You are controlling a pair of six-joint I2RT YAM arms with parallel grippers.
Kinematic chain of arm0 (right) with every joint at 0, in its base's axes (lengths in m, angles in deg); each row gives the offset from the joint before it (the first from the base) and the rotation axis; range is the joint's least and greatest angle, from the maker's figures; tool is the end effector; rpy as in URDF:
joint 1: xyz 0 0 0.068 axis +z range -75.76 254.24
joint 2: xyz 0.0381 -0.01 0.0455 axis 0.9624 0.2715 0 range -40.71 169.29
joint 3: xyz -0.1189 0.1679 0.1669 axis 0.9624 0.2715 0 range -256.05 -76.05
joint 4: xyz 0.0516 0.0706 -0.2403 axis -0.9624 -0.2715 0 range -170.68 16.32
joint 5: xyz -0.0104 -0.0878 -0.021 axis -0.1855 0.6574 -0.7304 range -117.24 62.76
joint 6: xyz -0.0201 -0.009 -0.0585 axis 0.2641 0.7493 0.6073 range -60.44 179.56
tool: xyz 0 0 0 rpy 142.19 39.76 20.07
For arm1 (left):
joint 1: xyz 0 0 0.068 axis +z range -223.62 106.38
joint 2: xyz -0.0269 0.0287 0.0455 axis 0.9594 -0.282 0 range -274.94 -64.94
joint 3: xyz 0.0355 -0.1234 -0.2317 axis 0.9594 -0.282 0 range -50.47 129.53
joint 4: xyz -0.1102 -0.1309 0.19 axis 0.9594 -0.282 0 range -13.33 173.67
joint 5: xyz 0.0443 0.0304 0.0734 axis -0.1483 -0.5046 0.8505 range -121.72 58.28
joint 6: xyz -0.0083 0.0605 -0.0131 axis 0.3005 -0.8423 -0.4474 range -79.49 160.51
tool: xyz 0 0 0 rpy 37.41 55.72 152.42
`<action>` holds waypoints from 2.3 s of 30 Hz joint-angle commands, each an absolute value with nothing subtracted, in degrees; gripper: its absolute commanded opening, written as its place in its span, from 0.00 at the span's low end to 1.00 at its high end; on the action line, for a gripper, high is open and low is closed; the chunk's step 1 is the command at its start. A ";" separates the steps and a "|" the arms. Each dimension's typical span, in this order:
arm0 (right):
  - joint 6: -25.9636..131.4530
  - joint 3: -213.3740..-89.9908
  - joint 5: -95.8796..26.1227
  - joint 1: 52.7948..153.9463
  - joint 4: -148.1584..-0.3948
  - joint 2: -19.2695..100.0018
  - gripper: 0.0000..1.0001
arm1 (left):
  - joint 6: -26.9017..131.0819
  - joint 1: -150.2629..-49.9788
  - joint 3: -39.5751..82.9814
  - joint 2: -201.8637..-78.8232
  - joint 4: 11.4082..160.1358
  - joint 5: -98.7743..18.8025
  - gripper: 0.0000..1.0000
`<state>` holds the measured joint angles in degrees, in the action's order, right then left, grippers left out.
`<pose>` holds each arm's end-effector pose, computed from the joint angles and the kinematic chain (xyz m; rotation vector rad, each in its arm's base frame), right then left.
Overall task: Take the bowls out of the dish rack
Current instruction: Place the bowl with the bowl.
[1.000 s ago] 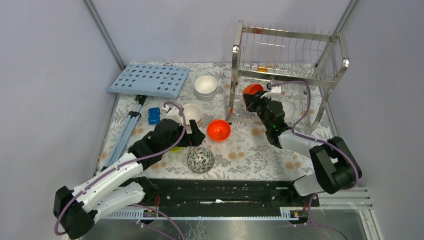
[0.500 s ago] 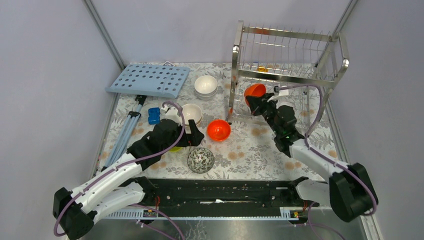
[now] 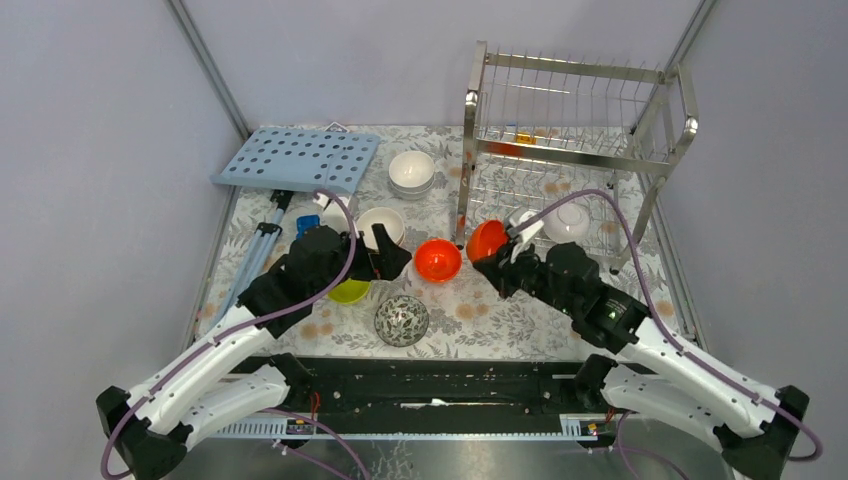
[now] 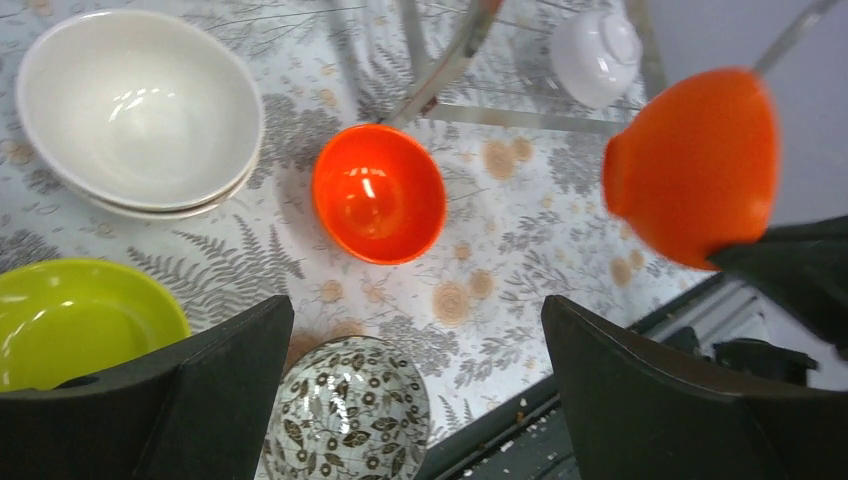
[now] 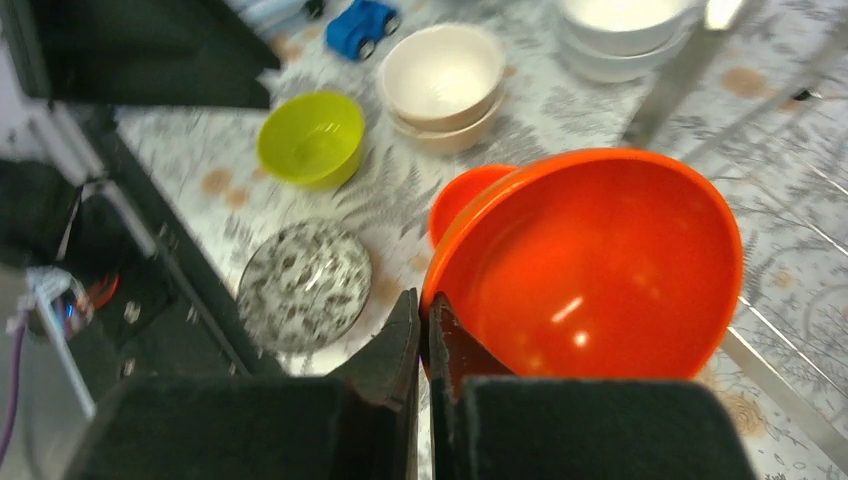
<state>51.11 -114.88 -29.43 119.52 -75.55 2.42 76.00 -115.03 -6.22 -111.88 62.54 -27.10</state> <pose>0.1372 0.1412 0.3172 -0.5753 1.6342 0.7322 0.1509 -0.1281 0.3001 0.0525 2.0716 -0.7739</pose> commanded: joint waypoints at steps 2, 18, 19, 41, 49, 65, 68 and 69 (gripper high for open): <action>61.86 -123.18 -16.39 135.07 -93.21 4.77 0.00 | 72.59 -114.90 0.66 -111.78 62.12 -37.47 0.99; 74.05 -132.81 -1.89 158.29 -102.37 23.28 0.00 | 65.87 -132.22 12.63 -122.29 43.90 -29.20 0.99; 74.25 -133.23 -1.77 158.68 -102.51 23.95 0.00 | 65.99 -132.87 12.68 -123.15 43.86 -28.83 0.98; 73.71 -132.82 1.24 162.35 -98.58 25.52 0.00 | 68.46 -133.86 13.66 -133.05 49.63 -23.17 0.35; 72.16 -131.86 2.05 162.33 -97.07 24.93 0.01 | 69.35 -133.85 12.02 -133.27 51.23 -22.81 0.00; 39.37 -125.11 24.48 162.36 -93.43 15.29 0.84 | 75.50 -116.20 3.42 -134.27 62.85 -25.42 0.00; 31.70 -122.68 28.77 162.31 -94.96 13.35 0.84 | 75.92 -114.99 3.94 -138.25 65.15 -26.49 0.00; 28.97 -122.03 30.21 162.31 -95.91 12.68 0.84 | 75.96 -114.83 4.39 -139.01 65.54 -26.50 0.00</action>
